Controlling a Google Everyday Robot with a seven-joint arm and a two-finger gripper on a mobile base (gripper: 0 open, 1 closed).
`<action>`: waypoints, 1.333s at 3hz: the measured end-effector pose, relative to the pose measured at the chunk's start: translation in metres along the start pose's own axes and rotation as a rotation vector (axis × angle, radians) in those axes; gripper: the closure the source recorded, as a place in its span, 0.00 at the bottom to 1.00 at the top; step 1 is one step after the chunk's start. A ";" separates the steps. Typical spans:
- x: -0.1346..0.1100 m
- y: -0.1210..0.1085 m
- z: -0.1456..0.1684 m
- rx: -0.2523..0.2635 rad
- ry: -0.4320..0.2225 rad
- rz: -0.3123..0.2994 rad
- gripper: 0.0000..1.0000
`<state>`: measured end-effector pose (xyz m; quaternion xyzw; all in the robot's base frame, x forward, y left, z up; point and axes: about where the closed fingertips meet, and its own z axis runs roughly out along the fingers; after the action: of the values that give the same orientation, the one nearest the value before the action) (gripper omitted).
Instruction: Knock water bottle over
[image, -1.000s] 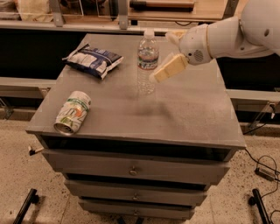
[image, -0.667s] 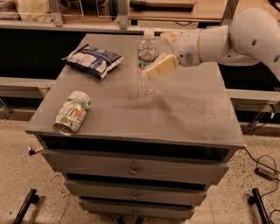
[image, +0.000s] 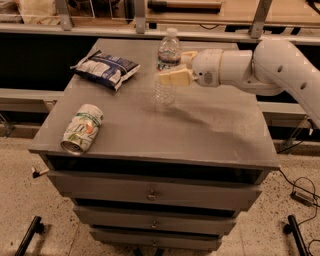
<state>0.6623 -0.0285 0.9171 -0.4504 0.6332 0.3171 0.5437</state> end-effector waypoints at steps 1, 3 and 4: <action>-0.001 0.010 -0.011 0.008 -0.056 0.029 0.72; -0.050 0.012 -0.042 -0.040 0.164 -0.055 1.00; -0.059 -0.004 -0.040 -0.043 0.395 -0.100 1.00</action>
Offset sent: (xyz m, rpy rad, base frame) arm -0.0335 -0.0441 0.0332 -0.0987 0.0525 0.0268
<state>0.6499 -0.0528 0.9837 -0.5464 0.6974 0.2087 0.4143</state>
